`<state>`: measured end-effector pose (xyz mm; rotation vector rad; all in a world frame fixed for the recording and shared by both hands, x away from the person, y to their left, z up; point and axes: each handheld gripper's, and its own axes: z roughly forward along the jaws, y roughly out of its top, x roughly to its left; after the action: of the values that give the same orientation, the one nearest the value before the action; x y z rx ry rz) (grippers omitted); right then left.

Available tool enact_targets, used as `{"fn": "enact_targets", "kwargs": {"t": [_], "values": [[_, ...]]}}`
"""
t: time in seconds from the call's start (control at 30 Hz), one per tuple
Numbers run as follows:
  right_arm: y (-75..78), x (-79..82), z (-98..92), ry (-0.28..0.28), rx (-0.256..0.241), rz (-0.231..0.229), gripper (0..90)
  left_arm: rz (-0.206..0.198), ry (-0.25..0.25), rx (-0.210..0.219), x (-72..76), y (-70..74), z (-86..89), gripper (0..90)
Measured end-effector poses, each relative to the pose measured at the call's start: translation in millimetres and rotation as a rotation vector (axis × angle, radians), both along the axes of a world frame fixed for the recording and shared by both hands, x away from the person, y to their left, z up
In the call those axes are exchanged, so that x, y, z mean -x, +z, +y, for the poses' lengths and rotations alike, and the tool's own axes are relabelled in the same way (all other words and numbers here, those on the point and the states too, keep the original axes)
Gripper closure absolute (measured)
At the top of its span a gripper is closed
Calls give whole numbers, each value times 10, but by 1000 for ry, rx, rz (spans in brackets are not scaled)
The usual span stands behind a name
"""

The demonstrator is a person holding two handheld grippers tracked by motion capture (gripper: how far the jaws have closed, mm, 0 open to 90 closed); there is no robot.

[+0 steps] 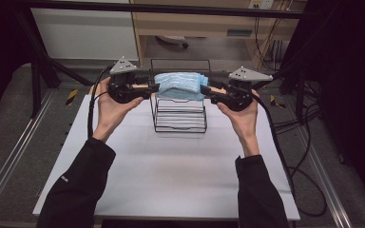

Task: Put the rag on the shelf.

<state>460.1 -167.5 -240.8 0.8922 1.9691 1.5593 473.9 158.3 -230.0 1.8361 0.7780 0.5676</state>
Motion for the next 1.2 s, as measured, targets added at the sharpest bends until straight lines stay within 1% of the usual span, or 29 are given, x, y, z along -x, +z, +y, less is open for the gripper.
{"fn": "enact_targets", "kwargs": {"t": [0.23, 0.33, 0.43, 0.5, 0.63, 0.7, 0.73, 0.8, 0.83, 0.97, 1.0, 1.07, 1.13, 1.2], "values": [[20, 15, -10, 0, 5, 1, 464, -3, 11, -12, 25, 21, 50, 386], [19, 27, -13, 0, 13, 9, 409, 2, 13, -18, 47, 10, 76, 353], [16, 41, -22, -7, 17, 14, 353, 5, 15, -39, 70, -8, 108, 315], [11, 52, -31, -10, 18, 21, 308, 11, 12, -42, 92, -39, 138, 294], [8, 74, -48, -23, 48, 24, 217, 24, 18, -60, 120, -104, 194, 244], [3, 87, -64, -22, 44, 22, 187, 28, 20, -64, 128, -123, 212, 216], [-2, 95, -78, -23, 43, 23, 172, 34, 27, -60, 150, -171, 247, 202], [-19, 107, -104, -26, 46, 31, 145, 36, 33, -70, 168, -200, 280, 177], [-28, 110, -115, -27, 47, 35, 135, 38, 33, -78, 178, -214, 299, 169], [-91, 129, -174, -30, 60, 48, 110, 41, 37, -86, 227, -284, 364, 135], [-110, 134, -188, -30, 58, 50, 104, 46, 36, -82, 242, -311, 379, 127], [-149, 146, -212, -25, 52, 61, 84, 52, 36, -90, 265, -352, 401, 106], [-189, 159, -231, -27, 60, 69, 71, 56, 35, -101, 291, -399, 430, 92], [-228, 177, -252, -30, 68, 72, 60, 63, 38, -98, 319, -449, 454, 76]]}}
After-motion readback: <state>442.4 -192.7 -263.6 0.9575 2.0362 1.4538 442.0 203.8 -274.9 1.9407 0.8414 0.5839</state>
